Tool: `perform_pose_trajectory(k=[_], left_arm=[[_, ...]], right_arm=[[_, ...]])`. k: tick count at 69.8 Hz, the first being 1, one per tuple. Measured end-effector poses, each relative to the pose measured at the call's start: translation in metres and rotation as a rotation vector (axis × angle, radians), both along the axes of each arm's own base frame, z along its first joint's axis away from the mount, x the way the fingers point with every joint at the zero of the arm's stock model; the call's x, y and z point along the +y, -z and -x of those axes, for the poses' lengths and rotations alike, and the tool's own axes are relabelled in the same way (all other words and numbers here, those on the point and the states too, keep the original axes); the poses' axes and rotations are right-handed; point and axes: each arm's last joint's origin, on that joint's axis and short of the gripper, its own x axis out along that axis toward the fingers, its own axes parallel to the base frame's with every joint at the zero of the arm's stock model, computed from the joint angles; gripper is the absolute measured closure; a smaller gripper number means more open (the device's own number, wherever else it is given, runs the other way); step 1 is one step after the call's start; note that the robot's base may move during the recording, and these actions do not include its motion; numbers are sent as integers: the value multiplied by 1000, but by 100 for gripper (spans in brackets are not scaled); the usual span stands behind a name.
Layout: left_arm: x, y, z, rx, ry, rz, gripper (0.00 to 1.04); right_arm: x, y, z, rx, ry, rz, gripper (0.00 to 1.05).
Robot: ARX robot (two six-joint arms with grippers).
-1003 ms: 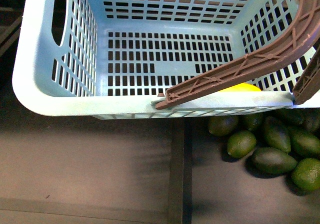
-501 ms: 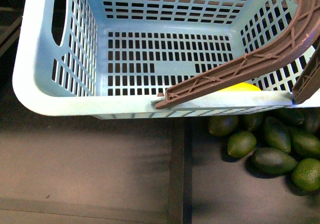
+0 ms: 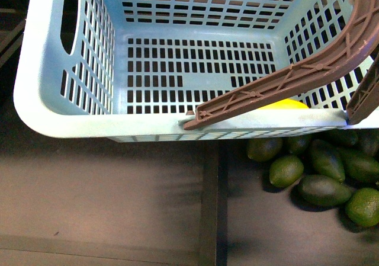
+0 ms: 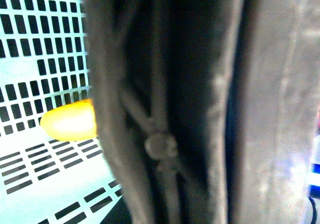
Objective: Pick mango and avocado into basket
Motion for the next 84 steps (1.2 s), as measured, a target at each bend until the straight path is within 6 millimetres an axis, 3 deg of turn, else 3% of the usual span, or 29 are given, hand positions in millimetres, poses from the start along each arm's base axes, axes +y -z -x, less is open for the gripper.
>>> perform_pose_trajectory(k=[10, 20, 31, 37, 47, 64, 73, 84], left_arm=[[0, 0, 0, 0, 0, 0, 92], [0, 0, 0, 0, -1, 0, 92], [0, 0, 0, 0, 0, 0, 92], [0, 0, 0, 0, 0, 0, 92], [0, 0, 0, -1, 0, -1, 92], [0, 0, 0, 0, 0, 0, 92], [0, 0, 0, 0, 0, 0, 92], [0, 0, 0, 0, 0, 0, 92]], right_arm=[[-2, -2, 2, -6, 8, -8, 41], [-9, -22, 6, -65, 20, -25, 41], [-16, -62, 14, -204, 15, -20, 41], [-20, -95, 34, -304, 30, -39, 41], [-24, -133, 63, -421, 90, -121, 42], [-24, -212, 96, -661, 148, -241, 42], [-12, -257, 104, -784, 154, -265, 42], [23, -299, 102, -906, 111, -278, 42]])
